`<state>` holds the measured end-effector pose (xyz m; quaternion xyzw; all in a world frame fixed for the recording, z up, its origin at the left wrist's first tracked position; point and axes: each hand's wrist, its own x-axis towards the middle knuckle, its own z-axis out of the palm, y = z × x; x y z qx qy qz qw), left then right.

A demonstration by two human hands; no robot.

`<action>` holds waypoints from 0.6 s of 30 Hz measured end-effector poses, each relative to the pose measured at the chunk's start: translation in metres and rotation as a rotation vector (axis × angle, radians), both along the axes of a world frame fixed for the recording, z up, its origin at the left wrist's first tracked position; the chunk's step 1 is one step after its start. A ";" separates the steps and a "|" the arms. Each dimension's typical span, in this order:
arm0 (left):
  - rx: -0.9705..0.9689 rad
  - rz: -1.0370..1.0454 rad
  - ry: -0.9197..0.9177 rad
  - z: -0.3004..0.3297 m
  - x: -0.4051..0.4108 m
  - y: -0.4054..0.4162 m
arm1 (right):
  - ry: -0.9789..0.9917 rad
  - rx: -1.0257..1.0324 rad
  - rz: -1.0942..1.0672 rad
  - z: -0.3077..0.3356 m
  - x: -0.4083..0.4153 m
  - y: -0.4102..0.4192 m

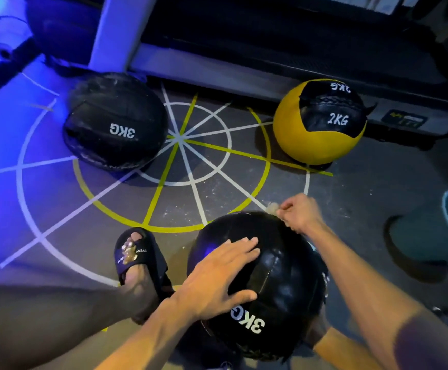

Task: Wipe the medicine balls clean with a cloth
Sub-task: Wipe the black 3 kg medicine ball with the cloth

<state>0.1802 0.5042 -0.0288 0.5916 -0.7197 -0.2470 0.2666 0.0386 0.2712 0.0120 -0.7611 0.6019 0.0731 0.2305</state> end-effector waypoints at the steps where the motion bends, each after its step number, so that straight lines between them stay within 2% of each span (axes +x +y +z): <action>1: -0.010 0.005 -0.001 -0.001 -0.003 -0.001 | -0.009 -0.021 0.020 -0.001 0.012 0.001; 4: -0.029 -0.010 -0.035 -0.004 -0.013 -0.008 | -0.061 -0.055 0.185 -0.009 0.067 0.019; 8: -0.032 -0.039 -0.069 -0.007 -0.019 -0.011 | -0.010 0.003 0.453 -0.016 0.110 0.044; 10: -0.032 -0.033 -0.070 -0.008 -0.019 -0.010 | 0.082 0.008 0.399 -0.011 0.095 0.023; 13: -0.024 -0.023 -0.068 -0.009 -0.018 -0.013 | 0.207 -0.008 0.203 -0.007 0.059 -0.013; 15: -0.026 -0.026 -0.076 -0.009 -0.019 -0.017 | 0.147 -0.021 0.180 -0.010 0.061 -0.012; 18: -0.031 -0.026 -0.080 -0.008 -0.020 -0.022 | -0.010 0.050 0.324 -0.016 0.100 0.026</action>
